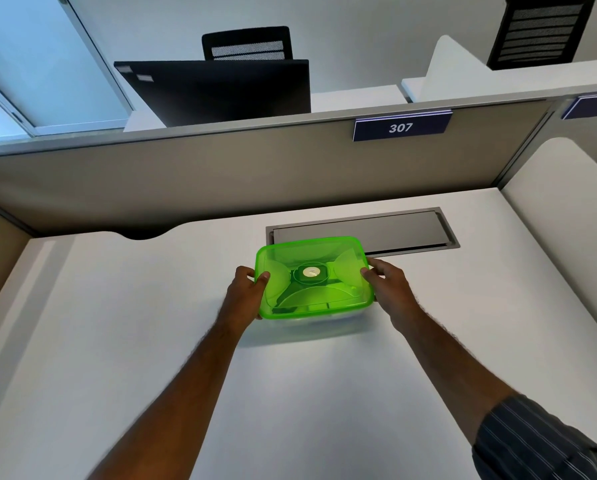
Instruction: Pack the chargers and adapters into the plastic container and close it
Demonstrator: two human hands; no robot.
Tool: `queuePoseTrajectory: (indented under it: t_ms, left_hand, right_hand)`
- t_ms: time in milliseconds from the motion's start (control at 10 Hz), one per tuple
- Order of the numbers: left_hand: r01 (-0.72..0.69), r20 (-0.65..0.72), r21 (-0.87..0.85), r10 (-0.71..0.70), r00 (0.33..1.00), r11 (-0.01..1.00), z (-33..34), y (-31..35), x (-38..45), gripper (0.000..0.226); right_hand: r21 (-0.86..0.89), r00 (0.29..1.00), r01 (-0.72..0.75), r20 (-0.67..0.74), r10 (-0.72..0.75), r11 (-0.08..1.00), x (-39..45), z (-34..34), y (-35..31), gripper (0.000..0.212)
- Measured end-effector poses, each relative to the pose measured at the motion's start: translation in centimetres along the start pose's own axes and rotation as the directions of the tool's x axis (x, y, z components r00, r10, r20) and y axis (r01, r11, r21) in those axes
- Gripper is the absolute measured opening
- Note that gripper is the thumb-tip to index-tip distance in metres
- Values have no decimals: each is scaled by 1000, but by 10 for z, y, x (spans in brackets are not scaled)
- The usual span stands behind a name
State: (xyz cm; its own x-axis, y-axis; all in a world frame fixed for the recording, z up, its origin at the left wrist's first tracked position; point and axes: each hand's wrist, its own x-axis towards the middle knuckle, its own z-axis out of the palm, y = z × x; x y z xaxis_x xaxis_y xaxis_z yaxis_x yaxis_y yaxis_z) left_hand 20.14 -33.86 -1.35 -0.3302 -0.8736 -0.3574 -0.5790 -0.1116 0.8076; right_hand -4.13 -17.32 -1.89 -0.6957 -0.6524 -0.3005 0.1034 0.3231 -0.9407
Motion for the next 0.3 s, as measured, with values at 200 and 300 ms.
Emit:
queuePoseTrajectory:
  t_ms: [200,300]
  left_hand:
    - [-37,-28,65,39,999,997,-5,2,-9,39]
    - [-116,-77,129,127,989,985,-4,-6,-20,42]
  right_hand:
    - [-130,997,73,-30,-77,989,-9,-1,-10,30]
    - [-275,985,137,-63,-161,951,-17,-5,-4,32]
